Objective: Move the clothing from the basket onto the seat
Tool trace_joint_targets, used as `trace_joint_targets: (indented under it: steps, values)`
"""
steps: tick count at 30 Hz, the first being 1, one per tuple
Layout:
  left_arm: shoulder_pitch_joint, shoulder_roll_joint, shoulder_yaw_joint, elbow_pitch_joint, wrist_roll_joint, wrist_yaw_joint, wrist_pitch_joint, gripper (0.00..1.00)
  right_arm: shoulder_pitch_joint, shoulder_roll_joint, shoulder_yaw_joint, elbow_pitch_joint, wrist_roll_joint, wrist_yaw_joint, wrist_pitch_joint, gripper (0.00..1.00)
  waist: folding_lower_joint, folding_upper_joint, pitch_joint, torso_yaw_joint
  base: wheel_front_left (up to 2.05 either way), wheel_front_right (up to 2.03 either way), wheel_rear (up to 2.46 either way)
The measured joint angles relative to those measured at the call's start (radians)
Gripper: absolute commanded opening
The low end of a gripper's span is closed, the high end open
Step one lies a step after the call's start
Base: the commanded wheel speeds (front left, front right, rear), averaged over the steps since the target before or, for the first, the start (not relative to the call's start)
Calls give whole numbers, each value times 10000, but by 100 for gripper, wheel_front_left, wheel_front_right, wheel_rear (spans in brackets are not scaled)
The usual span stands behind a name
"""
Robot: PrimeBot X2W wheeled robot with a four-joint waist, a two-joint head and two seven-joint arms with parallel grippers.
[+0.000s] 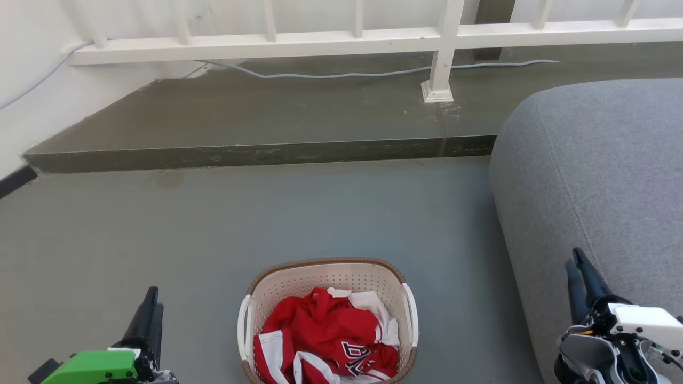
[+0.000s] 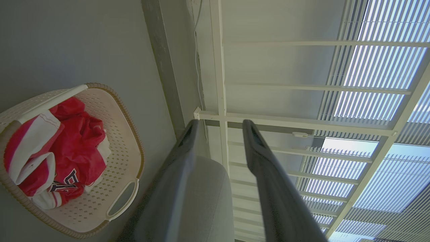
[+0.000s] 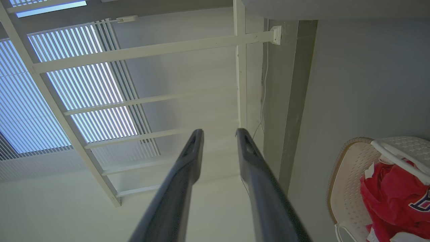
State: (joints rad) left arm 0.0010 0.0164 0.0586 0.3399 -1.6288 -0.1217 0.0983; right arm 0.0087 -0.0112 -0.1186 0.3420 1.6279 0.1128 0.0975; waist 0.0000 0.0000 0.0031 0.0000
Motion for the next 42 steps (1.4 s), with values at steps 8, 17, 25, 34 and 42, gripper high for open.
trace_joint_targets:
  steps: [8,17,25,34,42]
  values:
    - [9,4,-84,-205,182,-2,-215,100,2,8,180,-58,-63,0,-192,100,0,0,-6,-5,0,0,0]
    - [10,6,-276,-531,713,-2,-541,100,2,0,391,-186,-792,0,-533,100,0,0,-25,-18,0,0,0]
    - [13,31,-403,-947,1912,4,-836,100,-4,-36,445,-579,-2238,-94,-872,100,0,0,-32,-29,0,0,0]
    - [35,130,-589,-1407,3563,123,-1181,100,-7,-73,694,-1012,-3816,-196,-1170,100,0,0,-18,-33,0,0,0]
    - [51,280,-809,-1791,5043,251,-1450,100,-7,-104,993,-1352,-5172,-345,-1411,100,0,0,0,-41,0,0,0]
